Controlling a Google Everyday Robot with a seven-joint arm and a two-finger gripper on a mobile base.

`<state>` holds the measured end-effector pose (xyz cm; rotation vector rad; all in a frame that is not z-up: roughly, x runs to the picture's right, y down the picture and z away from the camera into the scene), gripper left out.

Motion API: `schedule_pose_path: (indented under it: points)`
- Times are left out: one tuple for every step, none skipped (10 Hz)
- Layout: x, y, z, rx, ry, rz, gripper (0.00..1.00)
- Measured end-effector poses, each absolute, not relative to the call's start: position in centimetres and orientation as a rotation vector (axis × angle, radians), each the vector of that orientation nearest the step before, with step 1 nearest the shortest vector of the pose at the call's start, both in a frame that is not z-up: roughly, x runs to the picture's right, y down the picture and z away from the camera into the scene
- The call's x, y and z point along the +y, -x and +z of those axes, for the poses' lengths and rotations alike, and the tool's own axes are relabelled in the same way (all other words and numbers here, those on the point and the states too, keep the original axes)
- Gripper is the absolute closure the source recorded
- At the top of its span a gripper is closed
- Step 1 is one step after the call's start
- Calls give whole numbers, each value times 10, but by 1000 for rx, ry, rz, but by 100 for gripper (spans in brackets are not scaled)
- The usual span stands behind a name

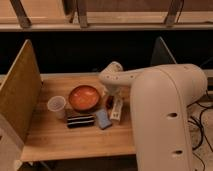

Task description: Place the pepper in the ceramic cup

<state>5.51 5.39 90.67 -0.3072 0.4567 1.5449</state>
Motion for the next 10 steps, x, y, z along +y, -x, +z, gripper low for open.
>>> schedule_pose_path:
  points:
    - [52, -62, 906, 477, 289, 1525, 35]
    - [47, -68, 907, 490, 267, 1501, 35]
    - [41, -70, 908, 494, 246, 1470, 35]
    - [31, -65, 909, 480, 228, 1427, 35]
    - [26, -59, 911, 463, 223, 1395, 35]
    - [21, -49, 914, 431, 230, 1357, 35]
    - [21, -36, 917, 390, 251, 1329, 35]
    - [26, -23, 922, 346, 284, 1316, 35]
    - [30, -16, 925, 314, 314, 1323, 35]
    - [37, -16, 929, 292, 340, 1343, 35]
